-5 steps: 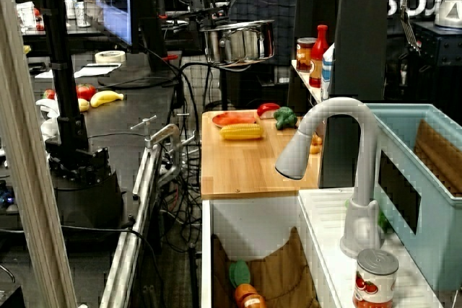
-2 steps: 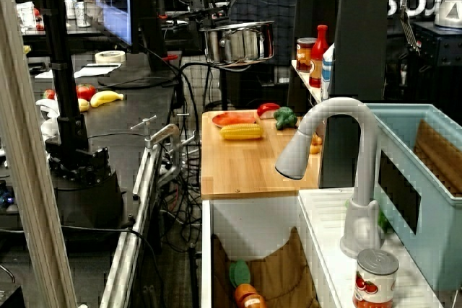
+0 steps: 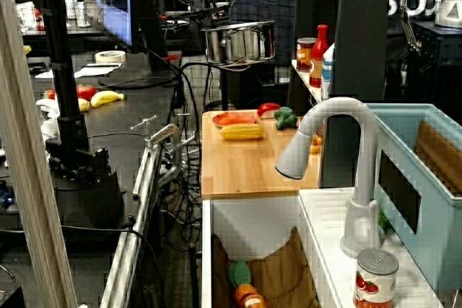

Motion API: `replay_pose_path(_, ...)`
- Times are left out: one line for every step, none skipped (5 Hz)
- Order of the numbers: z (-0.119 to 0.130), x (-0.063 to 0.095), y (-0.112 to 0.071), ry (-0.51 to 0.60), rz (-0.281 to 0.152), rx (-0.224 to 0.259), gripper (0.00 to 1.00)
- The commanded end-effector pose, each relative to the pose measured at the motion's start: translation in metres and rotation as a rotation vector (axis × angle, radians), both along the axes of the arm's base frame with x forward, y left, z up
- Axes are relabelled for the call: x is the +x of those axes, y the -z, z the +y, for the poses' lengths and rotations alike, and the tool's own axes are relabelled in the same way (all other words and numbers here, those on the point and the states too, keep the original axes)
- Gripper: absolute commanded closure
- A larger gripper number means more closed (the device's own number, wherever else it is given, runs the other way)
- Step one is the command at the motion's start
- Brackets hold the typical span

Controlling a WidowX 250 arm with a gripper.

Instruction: Lift pot

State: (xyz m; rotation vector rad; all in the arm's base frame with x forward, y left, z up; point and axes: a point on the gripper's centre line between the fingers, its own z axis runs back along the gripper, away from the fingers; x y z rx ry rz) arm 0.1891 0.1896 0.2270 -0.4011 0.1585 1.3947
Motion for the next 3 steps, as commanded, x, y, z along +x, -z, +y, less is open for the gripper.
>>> replay_pose_path(0.0026, 0.0036, -0.0123, 0.001, -0.021, 0.016, 1.0)
replay_pose_path(0.0029, 0.0036, -0.013, -0.002, -0.023, 0.011, 1.0)
replay_pose_path(0.0031, 0.0014, -0.0135, 0.005, -0.022, 0.005, 1.0)
